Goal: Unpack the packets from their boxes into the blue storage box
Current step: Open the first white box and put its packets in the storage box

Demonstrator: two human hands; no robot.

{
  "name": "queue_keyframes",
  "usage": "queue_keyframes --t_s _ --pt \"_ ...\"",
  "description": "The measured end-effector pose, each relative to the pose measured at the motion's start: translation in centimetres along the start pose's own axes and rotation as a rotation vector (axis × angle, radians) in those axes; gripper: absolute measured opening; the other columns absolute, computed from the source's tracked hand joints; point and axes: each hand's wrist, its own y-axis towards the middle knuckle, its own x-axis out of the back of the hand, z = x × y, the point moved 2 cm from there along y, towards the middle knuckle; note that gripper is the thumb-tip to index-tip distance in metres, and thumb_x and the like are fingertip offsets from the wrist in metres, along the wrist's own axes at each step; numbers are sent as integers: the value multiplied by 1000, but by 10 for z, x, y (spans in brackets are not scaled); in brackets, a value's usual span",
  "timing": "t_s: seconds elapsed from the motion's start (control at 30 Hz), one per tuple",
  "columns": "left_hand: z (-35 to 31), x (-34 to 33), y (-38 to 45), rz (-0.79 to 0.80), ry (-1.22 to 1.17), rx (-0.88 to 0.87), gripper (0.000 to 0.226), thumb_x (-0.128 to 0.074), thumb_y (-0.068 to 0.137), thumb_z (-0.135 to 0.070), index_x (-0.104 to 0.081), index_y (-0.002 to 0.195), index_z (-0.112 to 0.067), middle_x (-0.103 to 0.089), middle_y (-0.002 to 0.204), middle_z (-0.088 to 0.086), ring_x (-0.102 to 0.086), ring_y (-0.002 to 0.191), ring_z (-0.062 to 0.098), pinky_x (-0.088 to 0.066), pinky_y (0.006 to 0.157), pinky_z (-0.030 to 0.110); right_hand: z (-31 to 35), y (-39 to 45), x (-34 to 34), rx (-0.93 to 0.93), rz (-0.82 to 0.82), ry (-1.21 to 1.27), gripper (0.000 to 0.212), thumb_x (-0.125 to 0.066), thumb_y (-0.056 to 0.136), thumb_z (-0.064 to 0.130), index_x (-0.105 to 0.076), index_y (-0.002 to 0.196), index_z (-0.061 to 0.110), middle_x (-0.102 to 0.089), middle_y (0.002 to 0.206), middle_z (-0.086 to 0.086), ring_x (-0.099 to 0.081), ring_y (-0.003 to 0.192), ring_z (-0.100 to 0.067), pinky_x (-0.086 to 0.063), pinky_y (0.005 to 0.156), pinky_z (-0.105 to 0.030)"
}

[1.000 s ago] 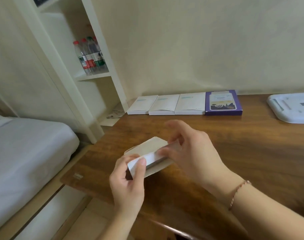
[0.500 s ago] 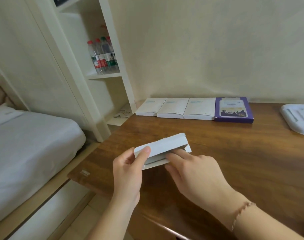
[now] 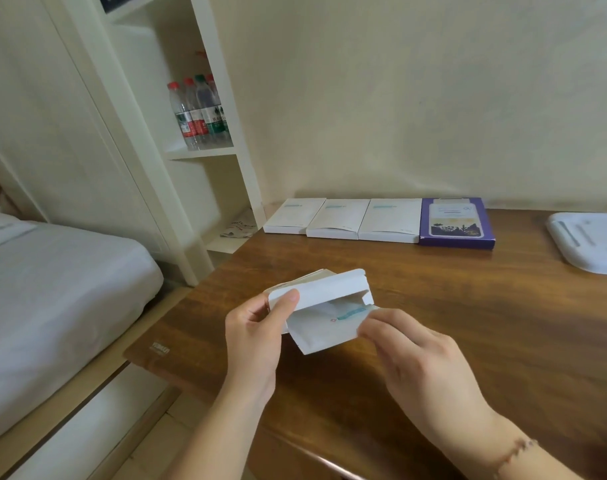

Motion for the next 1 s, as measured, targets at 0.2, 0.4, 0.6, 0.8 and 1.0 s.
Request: queue_keyframes --t_s 0.2,0.4,0.6,0.8,1.0 --pt "-5 -7 19 -86 -235 127 16 -77 82 -23 -78 78 -38 -77 87 -9 -74 85 9 -59 66 28 15 -20 53 -124 -371 27 17 -60 86 3 -74 79 9 -71 91 -1 -62 86 -7 -44 81 -4" --pt "3 -7 23 -60 -55 23 15 -76 82 -35 -75 73 -48 -72 83 -22 -71 88 11 -58 74 29 5 -37 75 -310 -480 179 21 -53 89 9 -66 74 16 -69 85 7 -65 77 -9 -47 65 -19" --pt "26 -17 7 226 781 -353 10 -79 79 -31 -72 86 -33 -64 101 -22 -55 96 -4 -47 85 14 -21 -41 89 -719 -424 968 38 -94 50 8 -71 77 20 -74 86 -3 -72 76 -18 -58 60 -26" --pt "2 -18 -1 718 1166 -180 50 -76 80 -40 -54 123 -49 -33 140 -34 -20 141 0 -16 121 43 -29 -38 93 -725 -278 1219 24 -85 55 17 -69 71 23 -72 86 -9 -69 74 -23 -57 59 -31" --pt "-70 -74 -51 994 475 -2 39 -55 81 -74 -67 110 -51 -69 116 -17 -62 114 5 -46 105 43 -36 -27 96 -788 -231 1228 16 -62 63 -1 -65 61 15 -71 73 -9 -68 65 -17 -54 55 -24"
